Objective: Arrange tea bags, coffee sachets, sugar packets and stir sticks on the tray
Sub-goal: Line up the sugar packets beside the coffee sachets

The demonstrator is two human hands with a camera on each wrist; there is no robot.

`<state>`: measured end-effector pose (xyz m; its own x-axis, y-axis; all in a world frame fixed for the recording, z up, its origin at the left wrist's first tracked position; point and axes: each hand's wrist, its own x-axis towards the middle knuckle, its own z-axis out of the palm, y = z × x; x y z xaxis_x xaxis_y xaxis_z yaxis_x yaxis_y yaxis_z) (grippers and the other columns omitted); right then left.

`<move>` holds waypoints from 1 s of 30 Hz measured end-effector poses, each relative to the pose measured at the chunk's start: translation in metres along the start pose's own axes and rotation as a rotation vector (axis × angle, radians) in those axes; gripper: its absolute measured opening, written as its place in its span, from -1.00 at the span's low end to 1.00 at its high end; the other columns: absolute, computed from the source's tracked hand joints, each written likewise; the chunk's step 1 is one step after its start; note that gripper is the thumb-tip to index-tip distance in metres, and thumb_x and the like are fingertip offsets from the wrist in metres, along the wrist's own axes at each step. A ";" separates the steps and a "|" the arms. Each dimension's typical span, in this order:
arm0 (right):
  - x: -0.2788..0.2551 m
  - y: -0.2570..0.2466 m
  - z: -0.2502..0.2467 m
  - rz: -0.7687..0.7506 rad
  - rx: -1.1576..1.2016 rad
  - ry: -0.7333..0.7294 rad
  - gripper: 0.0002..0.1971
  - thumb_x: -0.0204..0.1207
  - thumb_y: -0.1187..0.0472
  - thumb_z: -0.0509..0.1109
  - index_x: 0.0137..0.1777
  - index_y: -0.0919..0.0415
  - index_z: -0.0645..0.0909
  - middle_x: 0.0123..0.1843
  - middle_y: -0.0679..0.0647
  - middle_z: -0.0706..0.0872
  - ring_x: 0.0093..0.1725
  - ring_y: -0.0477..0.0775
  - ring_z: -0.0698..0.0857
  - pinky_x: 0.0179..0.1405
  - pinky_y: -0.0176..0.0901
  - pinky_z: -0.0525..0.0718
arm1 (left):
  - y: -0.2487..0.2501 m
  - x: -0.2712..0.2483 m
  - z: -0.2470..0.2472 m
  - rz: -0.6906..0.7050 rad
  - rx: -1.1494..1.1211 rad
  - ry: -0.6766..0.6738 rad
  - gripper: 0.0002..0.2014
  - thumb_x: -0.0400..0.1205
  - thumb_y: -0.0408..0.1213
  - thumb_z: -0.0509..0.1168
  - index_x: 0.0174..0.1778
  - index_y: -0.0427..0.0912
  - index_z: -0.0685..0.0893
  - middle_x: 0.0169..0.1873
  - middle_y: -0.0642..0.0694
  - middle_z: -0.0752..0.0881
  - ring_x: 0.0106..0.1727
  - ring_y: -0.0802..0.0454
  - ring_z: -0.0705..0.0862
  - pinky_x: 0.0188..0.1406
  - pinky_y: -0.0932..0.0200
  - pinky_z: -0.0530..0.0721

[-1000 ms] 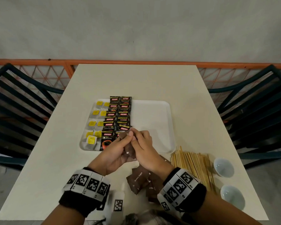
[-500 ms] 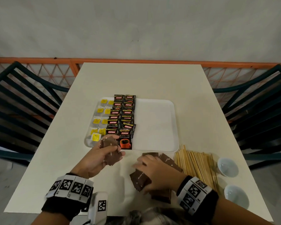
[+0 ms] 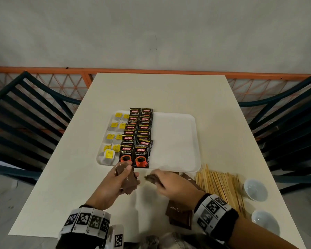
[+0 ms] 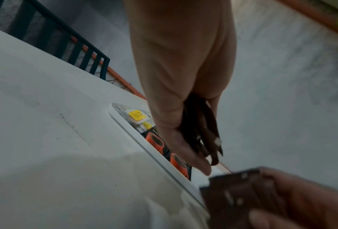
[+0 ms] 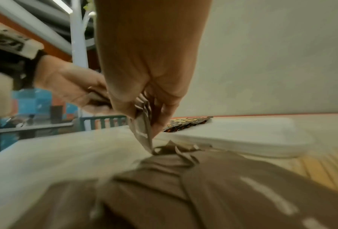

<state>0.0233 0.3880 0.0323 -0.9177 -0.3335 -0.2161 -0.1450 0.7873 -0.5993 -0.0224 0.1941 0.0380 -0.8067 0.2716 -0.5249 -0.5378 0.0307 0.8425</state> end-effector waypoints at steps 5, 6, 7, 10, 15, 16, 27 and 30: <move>0.010 -0.020 -0.021 0.089 0.346 0.325 -0.62 0.63 0.15 0.22 0.43 0.07 0.35 0.16 0.09 0.70 -0.04 -0.04 0.68 -0.16 -0.51 0.55 | 0.002 -0.003 0.016 0.109 0.095 0.007 -0.84 0.68 -0.19 0.17 0.16 -0.01 0.54 -0.09 -0.30 0.72 -0.13 -0.20 0.73 -0.21 0.02 0.61; 0.013 -0.024 -0.022 0.082 0.389 0.386 -0.62 0.63 0.14 0.22 0.43 0.07 0.35 0.17 0.07 0.70 0.01 -0.06 0.68 -0.15 -0.59 0.52 | 0.004 -0.004 0.020 0.143 0.089 -0.001 -0.85 0.69 -0.18 0.15 0.14 -0.02 0.54 -0.10 -0.32 0.70 -0.14 -0.22 0.71 -0.22 0.00 0.61; 0.014 -0.029 -0.022 0.072 0.423 0.428 -0.62 0.63 0.14 0.22 0.43 0.06 0.35 0.17 0.03 0.69 0.05 -0.08 0.68 -0.12 -0.64 0.50 | 0.006 -0.005 0.024 0.171 0.078 -0.012 -0.82 0.70 -0.17 0.12 0.16 -0.03 0.53 -0.11 -0.31 0.70 -0.15 -0.22 0.70 -0.23 -0.01 0.62; 0.016 -0.046 -0.014 -0.005 0.415 0.403 -0.62 0.66 0.14 0.17 0.47 0.02 0.31 0.30 0.00 0.62 0.25 -0.07 0.61 0.14 -0.48 0.49 | 0.014 -0.007 0.034 0.168 0.010 -0.040 -0.70 0.71 -0.07 0.00 0.31 0.01 0.46 0.06 -0.21 0.70 -0.06 -0.07 0.71 -0.29 0.06 0.72; 0.015 -0.053 0.008 -0.082 0.342 0.236 -0.56 0.70 0.19 0.01 0.57 0.01 0.13 0.50 0.06 0.42 0.43 0.03 0.47 0.41 -0.19 0.43 | 0.024 -0.013 0.035 0.076 -0.164 -0.145 -0.37 0.36 0.34 -0.12 0.29 0.24 0.48 0.21 -0.09 0.68 0.24 0.04 0.66 -0.10 0.02 0.72; 0.014 -0.052 0.009 -0.111 0.319 0.224 -0.57 0.71 0.18 0.00 0.56 0.04 0.13 0.51 0.07 0.39 0.46 0.04 0.43 0.46 -0.19 0.36 | 0.026 -0.015 0.034 0.064 -0.170 -0.172 -0.40 0.35 0.35 -0.10 0.21 0.24 0.53 0.17 -0.09 0.71 0.21 0.06 0.68 -0.04 0.01 0.70; 0.003 -0.009 -0.017 -0.042 0.351 0.209 -0.68 0.64 0.09 0.22 0.36 0.06 0.55 0.32 -0.03 0.61 0.27 -0.13 0.55 0.32 -0.34 0.46 | 0.010 -0.011 0.012 0.080 -0.343 -0.088 -0.80 0.60 -0.46 0.19 -0.02 -0.05 0.57 -0.07 -0.18 0.75 -0.13 -0.10 0.74 -0.42 0.19 0.71; -0.002 0.019 -0.016 0.167 0.124 0.188 -0.73 0.62 0.16 0.22 0.25 0.11 0.62 0.19 0.04 0.66 0.19 -0.03 0.61 0.21 -0.27 0.55 | 0.009 -0.012 0.005 0.087 -0.376 -0.086 -0.77 0.57 -0.49 0.19 -0.02 -0.04 0.54 -0.06 -0.15 0.78 -0.12 -0.12 0.76 -0.45 0.20 0.69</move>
<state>0.0166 0.4121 0.0338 -0.9792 -0.0936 -0.1800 0.0497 0.7497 -0.6599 -0.0165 0.1961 0.0525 -0.8383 0.3378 -0.4280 -0.5334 -0.3459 0.7719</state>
